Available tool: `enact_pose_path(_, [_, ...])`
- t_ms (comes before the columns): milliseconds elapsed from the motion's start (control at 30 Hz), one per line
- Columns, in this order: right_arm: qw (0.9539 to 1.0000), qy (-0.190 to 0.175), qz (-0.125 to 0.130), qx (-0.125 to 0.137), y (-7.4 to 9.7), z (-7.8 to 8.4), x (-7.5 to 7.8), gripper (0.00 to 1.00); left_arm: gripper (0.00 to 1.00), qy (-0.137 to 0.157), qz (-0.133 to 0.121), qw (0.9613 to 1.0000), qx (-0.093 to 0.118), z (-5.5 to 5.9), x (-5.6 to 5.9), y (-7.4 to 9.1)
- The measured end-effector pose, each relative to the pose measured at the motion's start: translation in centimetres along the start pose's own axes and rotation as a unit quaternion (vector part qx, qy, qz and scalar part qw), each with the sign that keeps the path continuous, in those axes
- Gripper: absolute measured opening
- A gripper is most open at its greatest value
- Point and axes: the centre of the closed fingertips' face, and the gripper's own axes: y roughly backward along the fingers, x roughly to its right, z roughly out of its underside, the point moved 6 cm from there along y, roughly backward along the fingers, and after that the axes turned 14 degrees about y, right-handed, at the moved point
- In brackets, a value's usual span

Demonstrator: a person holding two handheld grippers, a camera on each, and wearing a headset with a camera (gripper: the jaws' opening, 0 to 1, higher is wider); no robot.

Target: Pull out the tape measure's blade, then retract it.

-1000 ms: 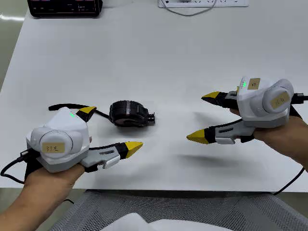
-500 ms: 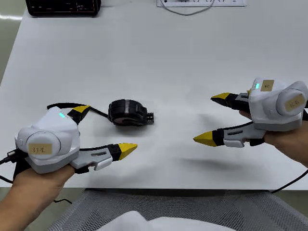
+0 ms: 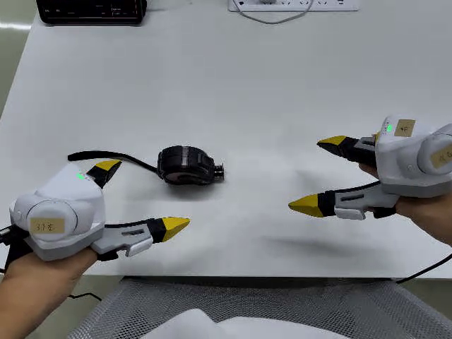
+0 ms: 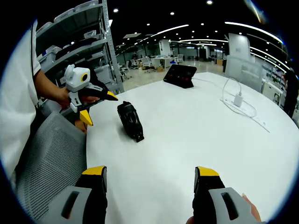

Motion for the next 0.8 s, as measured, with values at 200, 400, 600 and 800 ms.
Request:
enact_pose_path(200, [1.0000,-0.005,0.001,-0.001,0.5,0.6,-0.5,0.79,0.95,-0.001,0.014,0.9999,0.000,0.0,0.1,0.1])
enact_pose_path(400, [0.9999,-0.015,0.005,0.006,0.9,0.9,-0.8,0.82,0.96,-0.007,0.023,0.9997,-0.005,0.0,0.2,0.2])
enact_pose_path(600, [0.9999,-0.010,0.009,0.005,1.3,1.2,-1.1,0.85,0.99,-0.012,0.030,0.9995,-0.003,-0.1,0.0,0.6])
enact_pose_path(800, [0.9999,-0.001,0.012,0.000,1.5,1.5,-1.1,0.88,0.99,-0.018,0.035,0.9992,-0.005,0.0,-0.1,1.0])
